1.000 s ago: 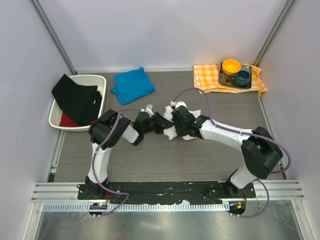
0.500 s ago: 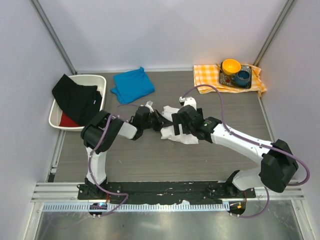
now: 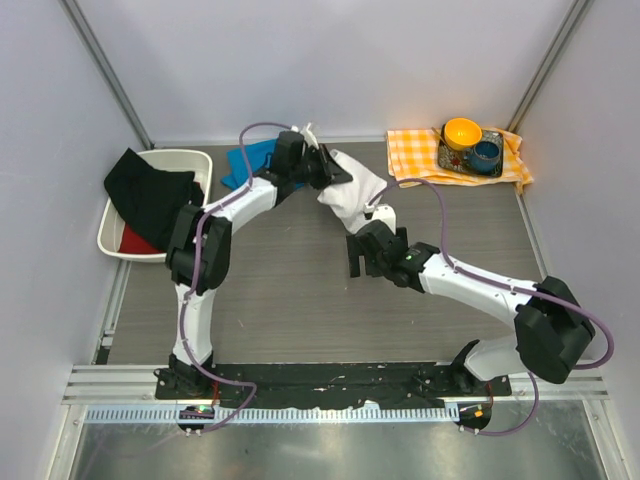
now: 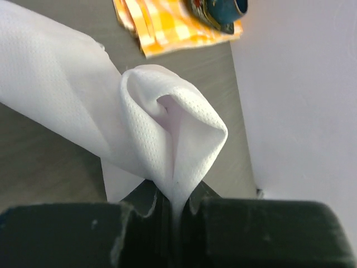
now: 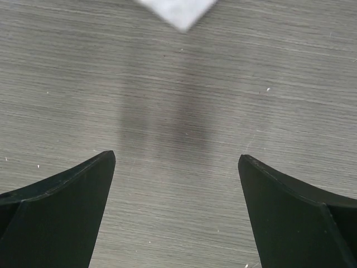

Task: Fold and stack the t-shirts
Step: Neatly place the folded tshirt to the corner

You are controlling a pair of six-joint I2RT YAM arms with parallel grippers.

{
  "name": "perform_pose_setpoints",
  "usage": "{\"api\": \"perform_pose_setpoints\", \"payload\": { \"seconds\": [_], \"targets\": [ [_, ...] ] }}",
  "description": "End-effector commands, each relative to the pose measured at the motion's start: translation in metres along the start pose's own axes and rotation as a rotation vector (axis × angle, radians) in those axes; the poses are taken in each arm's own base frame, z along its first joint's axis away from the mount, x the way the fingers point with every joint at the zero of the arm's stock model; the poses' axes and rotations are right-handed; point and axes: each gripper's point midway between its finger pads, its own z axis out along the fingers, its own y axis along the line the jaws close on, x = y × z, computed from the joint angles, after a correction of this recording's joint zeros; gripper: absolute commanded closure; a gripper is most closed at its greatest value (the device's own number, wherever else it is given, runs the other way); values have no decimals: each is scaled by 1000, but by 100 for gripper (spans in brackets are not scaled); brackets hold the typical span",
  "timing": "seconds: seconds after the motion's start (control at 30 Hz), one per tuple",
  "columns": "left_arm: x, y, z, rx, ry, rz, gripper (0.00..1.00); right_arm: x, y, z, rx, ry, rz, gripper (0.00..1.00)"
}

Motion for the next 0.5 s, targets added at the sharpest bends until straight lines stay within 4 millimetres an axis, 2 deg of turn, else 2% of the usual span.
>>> {"api": "perform_pose_setpoints", "payload": {
  "seconds": [0.0, 0.03, 0.1, 0.13, 0.2, 0.23, 0.27, 0.47],
  "targets": [
    [-7, 33, 5, -88, 118, 63, 100, -17, 10, -11, -68, -77, 66, 1],
    [-18, 29, 7, -81, 107, 83, 100, -17, 10, -12, -71, -80, 68, 1],
    [-26, 51, 12, -120, 111, 79, 100, -14, 8, -15, -76, -83, 69, 1],
    [-34, 50, 13, -120, 102, 96, 100, -14, 8, -16, -79, -86, 71, 1],
    [-41, 73, 17, -147, 101, 75, 100, -12, 8, -19, -94, -91, 79, 1],
    [-52, 72, 19, -136, 84, 84, 100, -11, 10, -20, -109, -89, 84, 1],
    [-59, 80, 19, -143, 77, 78, 100, -6, 9, -20, -113, -83, 83, 1],
    [-94, 97, 23, -164, 43, 85, 100, 4, 4, -20, -109, -78, 76, 1]
  ]
}}
